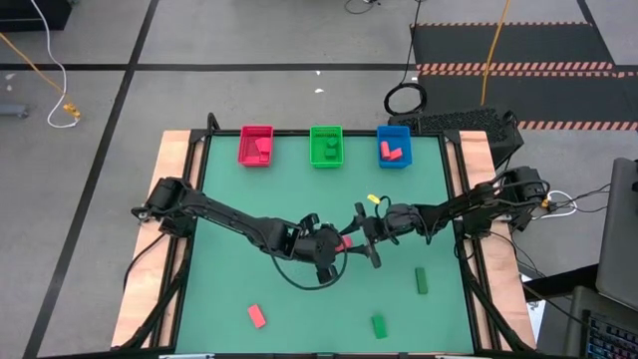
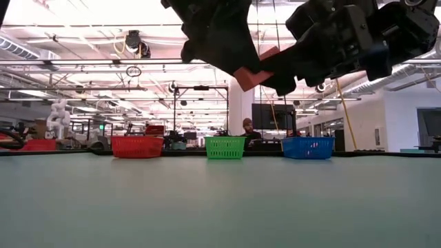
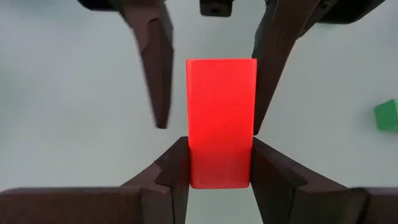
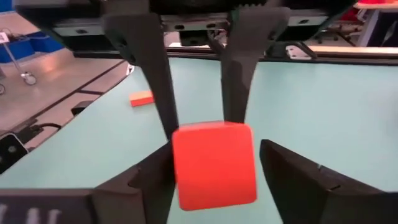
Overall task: Sort & place blocks by color
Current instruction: Put the orange block into the blue basket
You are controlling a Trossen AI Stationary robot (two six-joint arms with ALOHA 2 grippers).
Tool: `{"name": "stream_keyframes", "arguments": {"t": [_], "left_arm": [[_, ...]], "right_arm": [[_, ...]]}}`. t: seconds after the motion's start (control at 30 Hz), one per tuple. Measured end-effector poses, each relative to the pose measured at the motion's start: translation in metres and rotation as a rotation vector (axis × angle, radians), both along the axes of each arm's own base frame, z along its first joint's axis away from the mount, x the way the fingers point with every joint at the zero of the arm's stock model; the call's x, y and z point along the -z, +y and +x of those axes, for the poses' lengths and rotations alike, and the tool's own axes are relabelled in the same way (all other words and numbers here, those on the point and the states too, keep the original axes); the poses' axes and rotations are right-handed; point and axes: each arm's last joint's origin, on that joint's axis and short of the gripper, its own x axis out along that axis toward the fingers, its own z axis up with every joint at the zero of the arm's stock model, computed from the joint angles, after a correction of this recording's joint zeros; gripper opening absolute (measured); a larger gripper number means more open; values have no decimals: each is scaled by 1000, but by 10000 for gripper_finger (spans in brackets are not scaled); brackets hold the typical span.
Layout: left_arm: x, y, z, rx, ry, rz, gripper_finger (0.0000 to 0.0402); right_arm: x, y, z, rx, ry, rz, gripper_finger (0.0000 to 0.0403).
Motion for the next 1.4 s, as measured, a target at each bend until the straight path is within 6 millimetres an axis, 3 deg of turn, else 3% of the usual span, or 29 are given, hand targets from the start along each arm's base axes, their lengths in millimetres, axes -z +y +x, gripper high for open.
{"name": "stream_keyframes", "arguments": {"t": [0.17, 0.37, 0.57, 0.7, 0.93, 1.17, 1.4], "left_arm": [[1, 0, -1, 22, 19, -8, 145], [6, 1, -7, 26, 104, 5, 206], [5, 10, -28, -52, 275, 13, 248], [4, 11, -31, -78, 286, 25, 254], [3, 15, -28, -74, 265, 33, 254], [0, 14, -22, -34, 212, 43, 255], [-2, 14, -18, -19, 173, 50, 255]], "right_arm": [[0, 0, 0, -17, -12, -43, 119], [0, -1, 0, 1, -17, -69, 121], [7, -17, 0, 192, 51, -158, 121], [12, -45, -2, 416, 121, -257, 121], [14, -120, -17, 709, 187, -251, 121], [12, -187, -58, 949, 277, -194, 121], [0, -222, -96, 1105, 285, -154, 121]]}}
